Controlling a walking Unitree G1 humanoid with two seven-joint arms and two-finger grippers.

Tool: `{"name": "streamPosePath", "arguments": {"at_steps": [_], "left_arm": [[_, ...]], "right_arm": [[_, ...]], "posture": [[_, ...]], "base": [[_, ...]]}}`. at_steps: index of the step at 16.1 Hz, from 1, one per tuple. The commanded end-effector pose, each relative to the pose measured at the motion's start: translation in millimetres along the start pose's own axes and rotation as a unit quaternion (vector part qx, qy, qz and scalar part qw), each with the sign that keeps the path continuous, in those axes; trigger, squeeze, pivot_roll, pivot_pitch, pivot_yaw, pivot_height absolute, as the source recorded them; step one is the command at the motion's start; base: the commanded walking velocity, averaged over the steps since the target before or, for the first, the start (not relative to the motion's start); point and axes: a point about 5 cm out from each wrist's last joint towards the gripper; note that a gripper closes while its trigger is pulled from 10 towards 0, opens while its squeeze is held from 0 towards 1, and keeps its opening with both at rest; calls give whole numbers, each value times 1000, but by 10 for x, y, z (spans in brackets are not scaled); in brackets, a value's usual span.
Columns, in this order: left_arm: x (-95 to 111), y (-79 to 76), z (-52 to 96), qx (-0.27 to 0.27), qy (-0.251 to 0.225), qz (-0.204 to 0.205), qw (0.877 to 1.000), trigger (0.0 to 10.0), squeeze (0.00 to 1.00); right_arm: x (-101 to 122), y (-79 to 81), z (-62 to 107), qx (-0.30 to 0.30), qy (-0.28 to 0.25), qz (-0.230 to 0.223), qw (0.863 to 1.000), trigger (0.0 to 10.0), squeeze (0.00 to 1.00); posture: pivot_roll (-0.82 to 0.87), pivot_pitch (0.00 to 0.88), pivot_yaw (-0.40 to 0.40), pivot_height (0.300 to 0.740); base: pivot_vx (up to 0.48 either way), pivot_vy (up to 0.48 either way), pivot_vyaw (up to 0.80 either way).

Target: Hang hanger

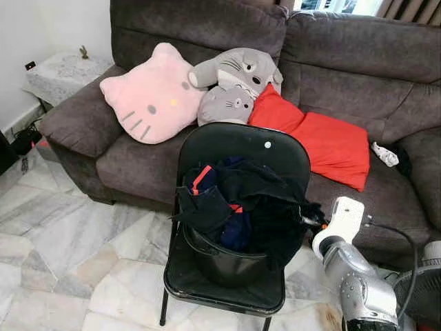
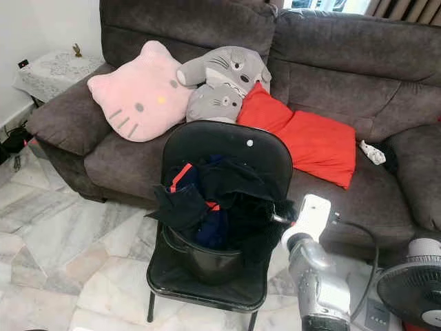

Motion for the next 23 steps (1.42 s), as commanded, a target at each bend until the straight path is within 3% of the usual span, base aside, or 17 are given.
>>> {"name": "streamPosePath", "arguments": {"at_steps": [1, 3, 4, 5, 7, 8, 15, 20, 21, 23], "left_arm": [[-191, -64, 55, -15, 28, -3, 999, 10000, 0], [-197, -70, 57, -16, 28, -4, 999, 10000, 0], [-194, -74, 56, -16, 28, -4, 999, 10000, 0], [-182, -85, 52, -17, 27, -5, 999, 10000, 0], [-144, -113, 38, -20, 23, -7, 1000, 10000, 0], [-121, -126, 30, -20, 21, -7, 1000, 10000, 0], [-98, -172, 23, -25, 19, -12, 999, 10000, 0], [-147, -151, 37, -25, 27, -13, 999, 10000, 0], [-143, -149, 35, -25, 28, -12, 999, 10000, 0], [-128, -141, 29, -25, 28, -12, 999, 10000, 0]], "right_arm": [[-102, -73, 23, -17, 18, -4, 1000, 10000, 0], [-135, -46, 43, -9, 17, -13, 1000, 10000, 0], [-126, -18, 52, 0, 5, -20, 1000, 10000, 918], [-108, -6, 66, -2, -4, -3, 1000, 10000, 1000], [-99, 27, 87, 2, -15, 5, 1000, 10000, 1000], [-85, 59, 119, 5, -22, 17, 1000, 10000, 24], [-1, 225, 438, 37, -53, 56, 996, 10000, 0], [-63, -75, 604, -56, -49, 34, 997, 10000, 0], [-51, -59, 604, -46, -48, 40, 997, 10000, 0], [127, 120, 581, 10, -85, 76, 993, 10000, 0]], "posture": [[-104, 125, -66, 740], [-106, 127, -63, 740], [-106, 127, -63, 740], [-106, 124, -62, 740], [-104, 118, -64, 740], [-102, 111, -65, 740], [-116, 101, -67, 740], [-124, 108, -67, 740], [-124, 110, -64, 740], [-123, 114, -63, 740]], "base": [[0, 0, 0], [0, 0, 0], [0, 0, 0], [0, 0, 0], [0, 0, 0], [0, 0, 0], [0, 0, 0], [0, 0, 0], [0, 0, 0], [0, 0, 0]]}}
Point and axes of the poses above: a point about 5 cm out from each wrist's last joint towards the gripper, its own z axis pointing back from the gripper into the wrist, its own x axis along the axis of the wrist's last joint, y = z × x, and after that the axes turned 11 degrees about -z, right-handed
